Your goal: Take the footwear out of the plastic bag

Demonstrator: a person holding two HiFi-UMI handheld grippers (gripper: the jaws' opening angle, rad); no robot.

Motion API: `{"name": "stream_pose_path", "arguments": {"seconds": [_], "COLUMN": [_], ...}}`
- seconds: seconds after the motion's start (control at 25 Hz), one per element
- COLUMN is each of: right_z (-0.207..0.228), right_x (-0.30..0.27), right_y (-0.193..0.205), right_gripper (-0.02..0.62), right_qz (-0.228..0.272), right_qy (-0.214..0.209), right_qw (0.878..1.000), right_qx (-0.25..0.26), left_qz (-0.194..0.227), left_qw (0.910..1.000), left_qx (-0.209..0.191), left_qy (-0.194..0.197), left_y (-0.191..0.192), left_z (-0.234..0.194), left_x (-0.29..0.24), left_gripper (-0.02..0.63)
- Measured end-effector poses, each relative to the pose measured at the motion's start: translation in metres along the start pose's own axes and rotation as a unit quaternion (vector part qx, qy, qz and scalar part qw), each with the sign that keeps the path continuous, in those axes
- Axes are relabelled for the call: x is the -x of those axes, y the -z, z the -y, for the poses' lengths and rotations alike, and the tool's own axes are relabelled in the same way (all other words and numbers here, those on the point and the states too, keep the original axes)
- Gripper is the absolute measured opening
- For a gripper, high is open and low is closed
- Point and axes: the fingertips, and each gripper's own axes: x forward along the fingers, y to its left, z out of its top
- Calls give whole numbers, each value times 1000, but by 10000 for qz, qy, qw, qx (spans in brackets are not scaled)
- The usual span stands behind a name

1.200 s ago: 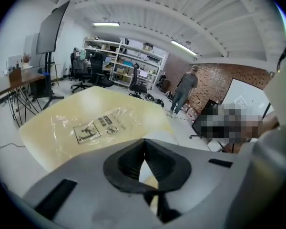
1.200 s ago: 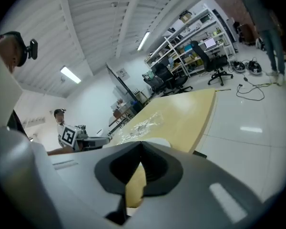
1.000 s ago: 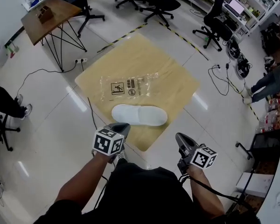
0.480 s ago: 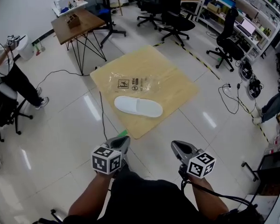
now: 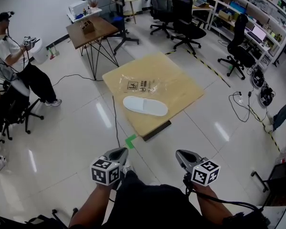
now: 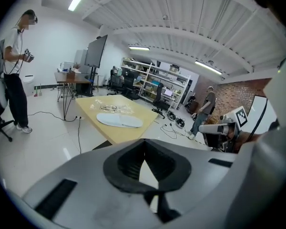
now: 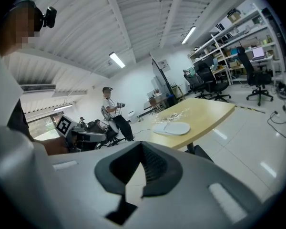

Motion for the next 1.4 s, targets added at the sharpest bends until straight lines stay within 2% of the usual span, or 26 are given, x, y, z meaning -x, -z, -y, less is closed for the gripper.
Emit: {"name": "stream_pose_path", "arguments": {"seconds": [0.12, 0.44, 0.68, 1.4], "right_z": [-8, -22, -34, -23], "right_x": [5, 15, 14, 22], "right_y": [0, 1, 3, 7], "right_gripper": [0, 0, 0, 0], "right_qz": [24, 85, 37, 186], "right_qy": [22, 105, 50, 246], "right_qw": [9997, 9986, 9982, 9985], "right_qx": [241, 520, 596, 453], "left_qz": [142, 103, 51, 39], "left_qw": [9999, 9997, 9997, 9993], "left_qx": [74, -201, -237, -380], "left_qy": [27, 32, 48, 36], "left_y": [-2, 5, 4, -1], "left_z": [5, 19, 19, 15], "left_x": [3, 13, 22, 24], "left_gripper": [6, 6, 6, 6]}}
